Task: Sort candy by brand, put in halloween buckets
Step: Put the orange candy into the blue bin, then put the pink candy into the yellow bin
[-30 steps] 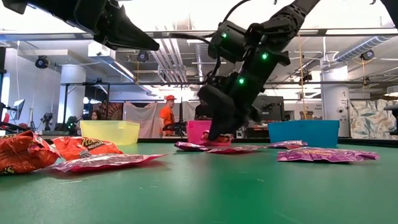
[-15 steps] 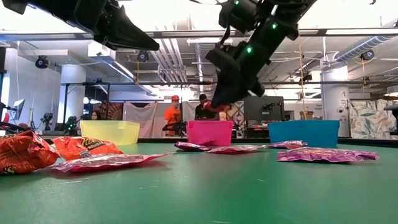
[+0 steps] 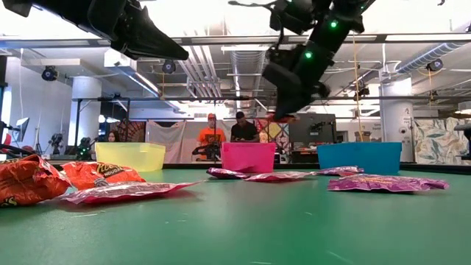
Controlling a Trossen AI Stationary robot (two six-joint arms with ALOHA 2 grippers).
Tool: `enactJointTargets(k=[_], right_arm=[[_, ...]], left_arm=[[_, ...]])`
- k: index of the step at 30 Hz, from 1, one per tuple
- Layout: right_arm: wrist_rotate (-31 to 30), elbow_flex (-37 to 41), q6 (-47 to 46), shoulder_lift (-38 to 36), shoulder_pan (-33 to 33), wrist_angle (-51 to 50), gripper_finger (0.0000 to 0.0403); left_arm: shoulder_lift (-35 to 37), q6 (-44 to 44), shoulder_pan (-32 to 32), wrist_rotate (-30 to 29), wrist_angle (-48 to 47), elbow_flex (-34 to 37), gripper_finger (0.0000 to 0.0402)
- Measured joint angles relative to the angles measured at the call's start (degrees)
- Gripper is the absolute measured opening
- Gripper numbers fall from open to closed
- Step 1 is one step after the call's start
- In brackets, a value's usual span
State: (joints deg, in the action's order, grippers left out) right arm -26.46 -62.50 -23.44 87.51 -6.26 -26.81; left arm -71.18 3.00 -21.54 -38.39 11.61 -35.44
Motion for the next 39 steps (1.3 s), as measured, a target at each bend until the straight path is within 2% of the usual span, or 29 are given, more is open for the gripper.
enactJointTargets(k=[3,8,10,16,22,30,35,39], right_arm=[[-6.4,0.0,-1.5,-2.1,-2.1,-5.9,0.0109],[-22.7,0.0,-7.4,-5.4,-7.6,-18.2,0.0107],[-24.5,0.0,-10.7,-6.4,-10.9,-21.5,0.0106],[-17.6,0.0,-13.0,-6.1,-19.8,-23.7,0.0105],[-12.3,0.1,-13.4,-5.6,-23.5,-23.9,0.0119],[-11.2,0.1,-13.3,-5.7,-23.6,-24.1,0.017],[-2.8,0.1,-13.1,-5.7,-22.8,-23.9,0.0192],[4.0,0.1,-13.1,-5.7,-18.5,-23.7,0.02]], left_arm=[[0.0,0.1,0.0,0.0,-0.1,0.0,0.0],[0.0,0.1,0.0,0.0,-0.1,0.0,0.0],[0.0,0.1,0.0,0.0,-0.1,0.0,0.0],[0.0,0.1,0.0,0.0,-0.1,0.0,0.0],[0.0,0.1,0.0,0.0,-0.1,0.0,0.0],[0.0,0.1,0.0,0.0,-0.1,0.0,0.0],[0.0,0.9,0.0,0.0,-0.1,0.0,0.0],[0.3,5.2,-0.4,1.5,-2.1,-0.1,0.0]])
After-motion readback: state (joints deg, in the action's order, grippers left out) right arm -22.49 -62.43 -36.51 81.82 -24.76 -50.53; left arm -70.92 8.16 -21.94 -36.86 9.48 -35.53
